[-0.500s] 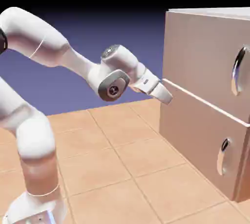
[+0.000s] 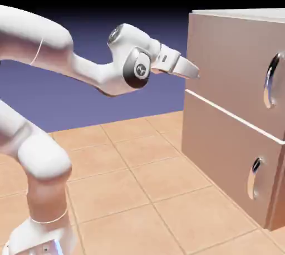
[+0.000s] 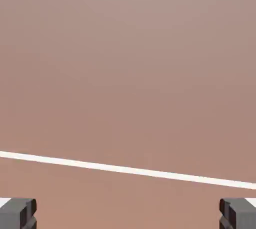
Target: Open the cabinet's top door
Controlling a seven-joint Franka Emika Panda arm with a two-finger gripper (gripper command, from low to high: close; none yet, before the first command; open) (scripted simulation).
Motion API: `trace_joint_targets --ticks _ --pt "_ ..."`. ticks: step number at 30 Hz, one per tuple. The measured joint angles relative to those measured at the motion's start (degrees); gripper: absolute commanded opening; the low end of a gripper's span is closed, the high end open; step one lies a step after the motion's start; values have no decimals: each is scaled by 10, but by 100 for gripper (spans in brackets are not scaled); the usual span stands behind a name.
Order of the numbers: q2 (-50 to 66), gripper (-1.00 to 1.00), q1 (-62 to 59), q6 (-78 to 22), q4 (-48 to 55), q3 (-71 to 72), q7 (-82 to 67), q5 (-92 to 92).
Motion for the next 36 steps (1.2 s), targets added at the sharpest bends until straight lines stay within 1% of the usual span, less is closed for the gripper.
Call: trace_joint_targets --ticks 36 --pt "-128 0 379 -25 232 -406 622 -897"
